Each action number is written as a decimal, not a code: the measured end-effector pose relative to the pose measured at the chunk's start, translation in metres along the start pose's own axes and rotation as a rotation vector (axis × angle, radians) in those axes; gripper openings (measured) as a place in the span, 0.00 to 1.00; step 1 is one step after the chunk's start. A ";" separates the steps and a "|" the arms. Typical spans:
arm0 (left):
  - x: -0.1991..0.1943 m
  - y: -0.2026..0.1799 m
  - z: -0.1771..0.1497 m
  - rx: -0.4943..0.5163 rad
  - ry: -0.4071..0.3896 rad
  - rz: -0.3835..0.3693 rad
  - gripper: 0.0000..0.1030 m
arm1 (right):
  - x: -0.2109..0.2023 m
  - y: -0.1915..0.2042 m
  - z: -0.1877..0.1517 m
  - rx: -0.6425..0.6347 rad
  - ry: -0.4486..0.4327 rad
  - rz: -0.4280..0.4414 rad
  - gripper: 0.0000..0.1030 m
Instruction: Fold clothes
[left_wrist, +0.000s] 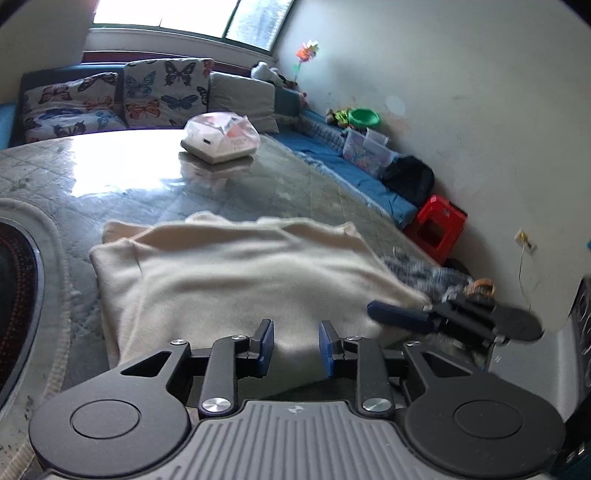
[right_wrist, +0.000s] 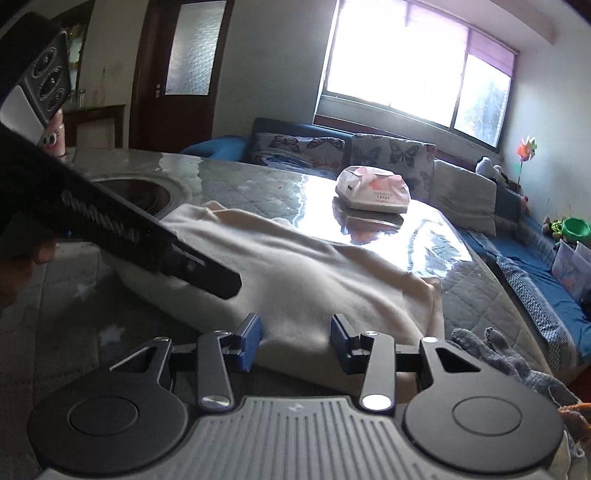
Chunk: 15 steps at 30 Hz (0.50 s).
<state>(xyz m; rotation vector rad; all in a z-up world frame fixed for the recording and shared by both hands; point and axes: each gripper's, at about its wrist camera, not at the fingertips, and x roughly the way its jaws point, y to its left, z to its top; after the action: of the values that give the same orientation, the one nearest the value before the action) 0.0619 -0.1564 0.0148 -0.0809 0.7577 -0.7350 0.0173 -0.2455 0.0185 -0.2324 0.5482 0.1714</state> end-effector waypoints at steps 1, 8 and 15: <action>0.000 0.000 -0.002 0.009 -0.003 0.001 0.27 | -0.001 0.000 -0.001 -0.012 0.002 0.002 0.40; -0.001 -0.001 -0.008 0.040 -0.021 0.000 0.28 | -0.009 -0.015 0.011 0.044 -0.036 0.011 0.40; -0.003 -0.008 -0.015 0.103 -0.044 0.024 0.29 | 0.001 -0.014 0.002 0.029 -0.005 0.002 0.40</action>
<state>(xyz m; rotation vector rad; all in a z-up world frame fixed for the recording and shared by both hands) 0.0455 -0.1579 0.0079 0.0054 0.6770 -0.7458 0.0215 -0.2583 0.0218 -0.2030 0.5454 0.1655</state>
